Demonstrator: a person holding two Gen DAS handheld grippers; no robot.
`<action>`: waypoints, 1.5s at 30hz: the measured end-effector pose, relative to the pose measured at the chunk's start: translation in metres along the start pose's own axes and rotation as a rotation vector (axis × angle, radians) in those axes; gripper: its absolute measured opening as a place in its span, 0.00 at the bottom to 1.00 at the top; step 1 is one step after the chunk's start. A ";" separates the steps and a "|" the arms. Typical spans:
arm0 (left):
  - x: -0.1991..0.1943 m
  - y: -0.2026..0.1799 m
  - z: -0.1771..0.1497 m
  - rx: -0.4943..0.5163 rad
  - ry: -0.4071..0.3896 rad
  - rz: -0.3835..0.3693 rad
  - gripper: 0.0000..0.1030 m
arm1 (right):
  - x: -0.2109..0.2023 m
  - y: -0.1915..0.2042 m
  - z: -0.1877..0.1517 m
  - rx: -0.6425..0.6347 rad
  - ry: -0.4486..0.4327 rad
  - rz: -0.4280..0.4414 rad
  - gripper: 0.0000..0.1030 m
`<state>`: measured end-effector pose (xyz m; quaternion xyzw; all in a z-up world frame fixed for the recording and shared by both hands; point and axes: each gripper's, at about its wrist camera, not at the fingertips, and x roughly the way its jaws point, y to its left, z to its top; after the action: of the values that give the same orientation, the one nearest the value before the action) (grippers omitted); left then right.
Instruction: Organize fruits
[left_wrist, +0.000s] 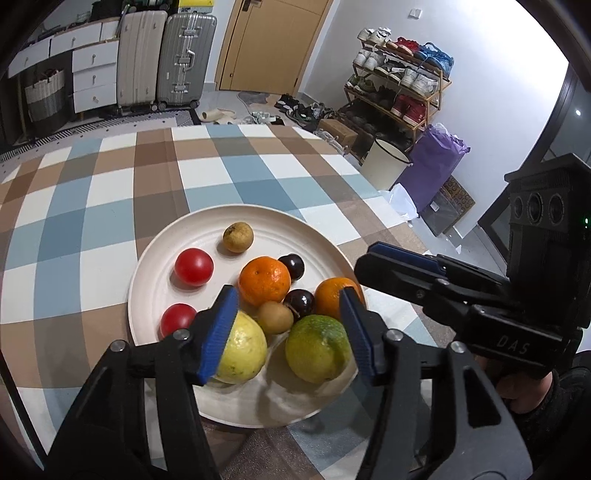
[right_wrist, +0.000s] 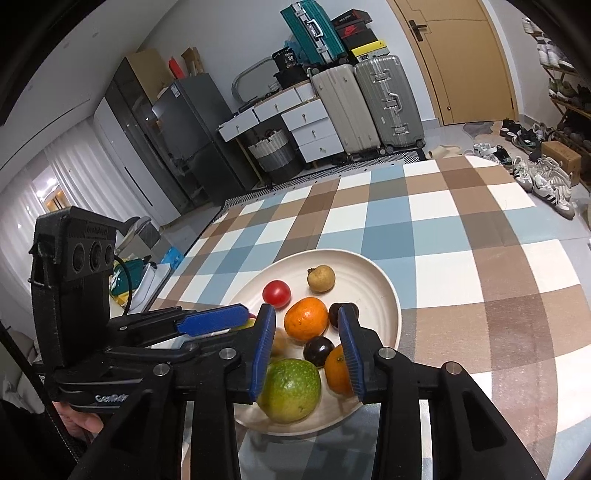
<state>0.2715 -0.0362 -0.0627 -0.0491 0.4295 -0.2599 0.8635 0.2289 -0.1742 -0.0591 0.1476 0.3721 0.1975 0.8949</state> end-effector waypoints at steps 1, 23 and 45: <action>-0.002 -0.001 0.000 0.002 -0.002 0.004 0.52 | -0.003 0.001 0.000 -0.001 -0.004 -0.001 0.35; -0.091 -0.021 -0.027 -0.019 -0.190 0.102 0.73 | -0.066 0.030 -0.018 -0.068 -0.154 -0.021 0.50; -0.166 -0.025 -0.110 -0.029 -0.467 0.282 0.99 | -0.115 0.061 -0.073 -0.201 -0.422 -0.097 0.99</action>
<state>0.0947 0.0395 -0.0050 -0.0599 0.2249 -0.1128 0.9660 0.0870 -0.1660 -0.0135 0.0777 0.1617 0.1553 0.9714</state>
